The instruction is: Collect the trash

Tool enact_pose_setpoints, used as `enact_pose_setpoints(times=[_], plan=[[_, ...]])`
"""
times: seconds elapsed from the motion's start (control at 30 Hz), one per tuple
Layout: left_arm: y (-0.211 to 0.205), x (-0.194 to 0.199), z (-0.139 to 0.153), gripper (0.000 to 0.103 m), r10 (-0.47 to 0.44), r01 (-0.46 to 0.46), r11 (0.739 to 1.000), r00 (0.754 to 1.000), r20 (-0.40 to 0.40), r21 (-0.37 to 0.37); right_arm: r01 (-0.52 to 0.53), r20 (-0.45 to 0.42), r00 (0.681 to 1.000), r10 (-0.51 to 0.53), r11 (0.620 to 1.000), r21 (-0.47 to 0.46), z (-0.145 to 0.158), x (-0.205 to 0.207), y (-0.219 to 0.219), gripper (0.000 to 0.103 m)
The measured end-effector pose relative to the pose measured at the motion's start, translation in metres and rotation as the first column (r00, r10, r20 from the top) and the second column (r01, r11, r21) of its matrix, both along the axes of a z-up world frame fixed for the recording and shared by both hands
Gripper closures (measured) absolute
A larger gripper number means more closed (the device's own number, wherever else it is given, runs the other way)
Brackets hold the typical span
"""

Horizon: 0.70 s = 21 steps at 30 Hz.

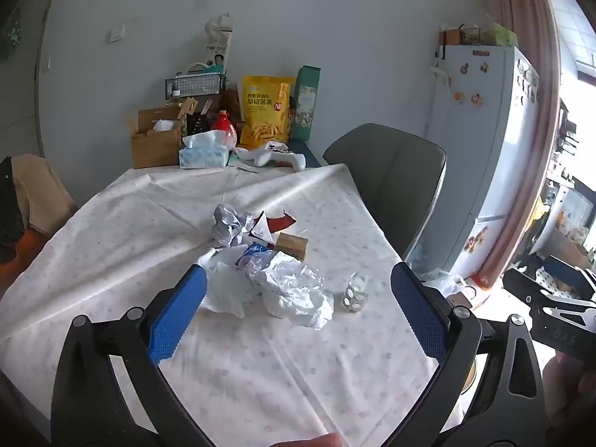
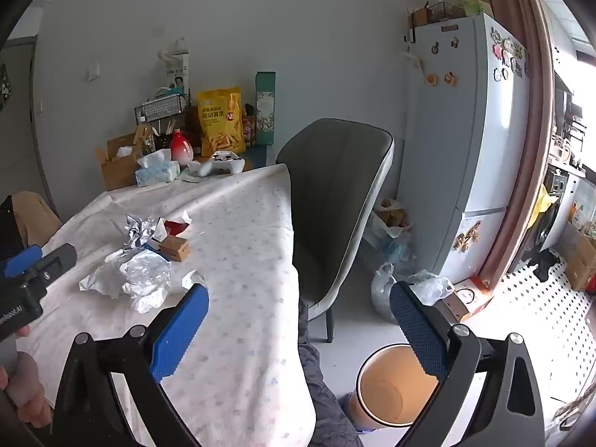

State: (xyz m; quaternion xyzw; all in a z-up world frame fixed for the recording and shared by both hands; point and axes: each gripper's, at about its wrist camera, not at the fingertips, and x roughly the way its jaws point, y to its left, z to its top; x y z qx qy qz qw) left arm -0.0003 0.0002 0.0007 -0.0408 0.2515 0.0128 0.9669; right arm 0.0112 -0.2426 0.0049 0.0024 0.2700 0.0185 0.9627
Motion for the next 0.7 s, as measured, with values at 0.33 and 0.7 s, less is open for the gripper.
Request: enact_pose_setpoints(times=[0.33,0.7], plan=[[0.002,-0.005,-0.001,0.005,-0.009,0.009,1.0,1.0,0.023,-0.012,0.016,-0.043,0.999,-0.016,1.0,0.017,0.0,0.011,-0.004,0.008],[-0.003,0.001,-0.003,0.005,-0.013,0.013,1.0,1.0,0.014,-0.003,0.014,-0.035,0.999,-0.013,0.999,0.041,-0.002,0.009,-0.008,0.008]])
